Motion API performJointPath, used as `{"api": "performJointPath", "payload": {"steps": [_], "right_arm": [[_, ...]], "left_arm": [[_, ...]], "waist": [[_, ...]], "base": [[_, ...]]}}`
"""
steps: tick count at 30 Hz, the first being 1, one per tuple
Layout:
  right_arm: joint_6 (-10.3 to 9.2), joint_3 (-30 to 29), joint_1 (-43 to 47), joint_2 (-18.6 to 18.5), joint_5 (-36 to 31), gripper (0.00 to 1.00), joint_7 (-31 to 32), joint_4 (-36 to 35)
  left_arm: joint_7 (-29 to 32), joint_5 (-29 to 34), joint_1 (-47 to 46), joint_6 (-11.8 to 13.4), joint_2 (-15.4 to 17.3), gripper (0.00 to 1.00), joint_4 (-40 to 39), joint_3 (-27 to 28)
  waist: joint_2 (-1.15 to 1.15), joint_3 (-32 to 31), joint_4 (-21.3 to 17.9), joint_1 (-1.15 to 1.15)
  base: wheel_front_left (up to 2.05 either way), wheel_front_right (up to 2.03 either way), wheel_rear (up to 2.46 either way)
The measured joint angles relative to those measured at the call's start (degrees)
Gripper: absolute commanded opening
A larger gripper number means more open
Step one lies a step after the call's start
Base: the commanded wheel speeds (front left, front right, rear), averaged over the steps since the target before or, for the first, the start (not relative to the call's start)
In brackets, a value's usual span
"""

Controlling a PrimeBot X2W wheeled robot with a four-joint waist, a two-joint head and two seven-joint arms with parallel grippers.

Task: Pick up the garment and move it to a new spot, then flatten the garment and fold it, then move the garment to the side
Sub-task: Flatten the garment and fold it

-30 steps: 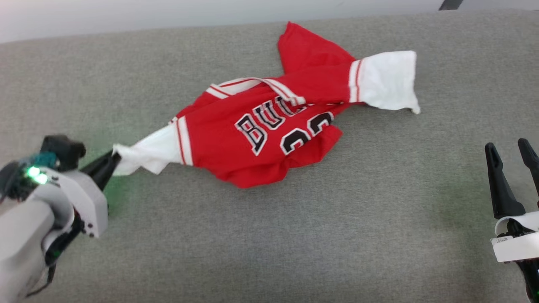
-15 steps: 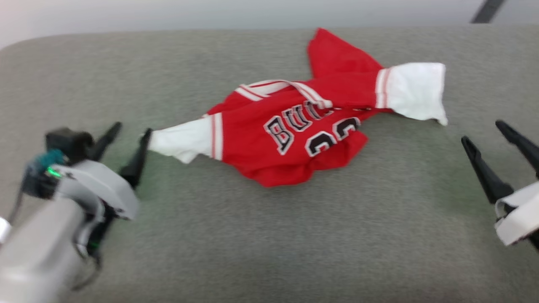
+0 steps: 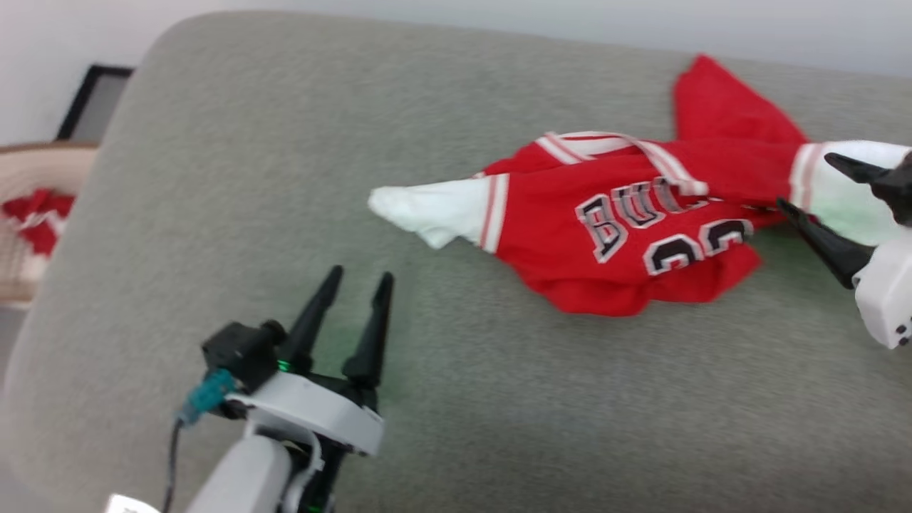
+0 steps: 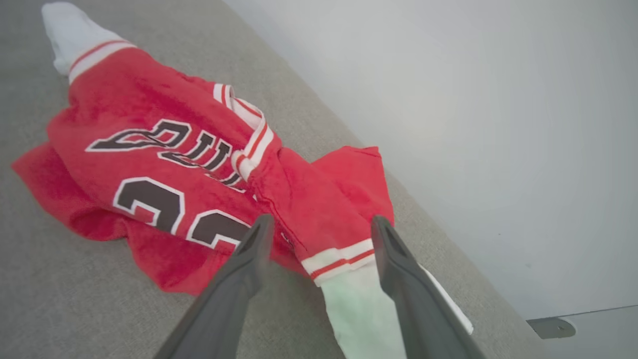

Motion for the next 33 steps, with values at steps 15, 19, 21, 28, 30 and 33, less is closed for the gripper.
{"api": "performJointPath", "payload": {"steps": [15, 19, 21, 28, 30, 33], "right_arm": [[0.00, 22.65, -17.42, -1.53, 6.51, 0.13, -2.46, 10.72], [0.00, 23.12, -21.27, -1.42, 8.68, 0.00, -3.90, 13.82], [0.00, 22.71, -23.06, -1.49, 10.01, 0.00, -4.25, 15.79], [0.00, 19.71, -29.27, -1.88, 11.62, 0.00, -2.94, 25.15], [0.00, 18.82, -30.74, -1.40, 11.66, 0.00, -2.08, 28.62], [0.00, 17.62, -32.62, -0.42, 11.50, 0.00, -0.93, 34.30]], "left_arm": [[0.00, 7.56, 2.03, -4.33, -10.05, 1.00, 0.34, 5.77], [0.00, 7.97, 2.13, -4.52, -10.76, 1.00, 0.33, 5.24], [0.00, 7.87, 2.09, -4.52, -11.16, 1.00, 0.04, 4.31], [0.00, 6.90, 0.72, -4.57, -11.77, 1.00, -1.49, 1.31], [0.00, 6.43, 0.19, -4.57, -11.94, 1.00, -2.16, 0.59], [0.00, 5.76, -0.79, -4.57, -12.22, 1.00, -3.07, -0.44]], "waist": [[0.00, 5.94, 7.34, 0.00], [0.00, 6.71, 7.96, 0.00], [0.00, 7.10, 8.13, 0.00], [0.00, 8.89, 9.39, 0.00], [0.00, 9.60, 9.92, 0.00], [0.00, 10.79, 10.87, 0.00]], "base": [[0.00, 0.00, 0.00], [0.00, 0.00, 0.00], [0.00, 0.00, 0.00], [0.00, 0.00, 0.00], [0.00, 0.00, 0.00], [0.00, 0.00, 0.00]]}}
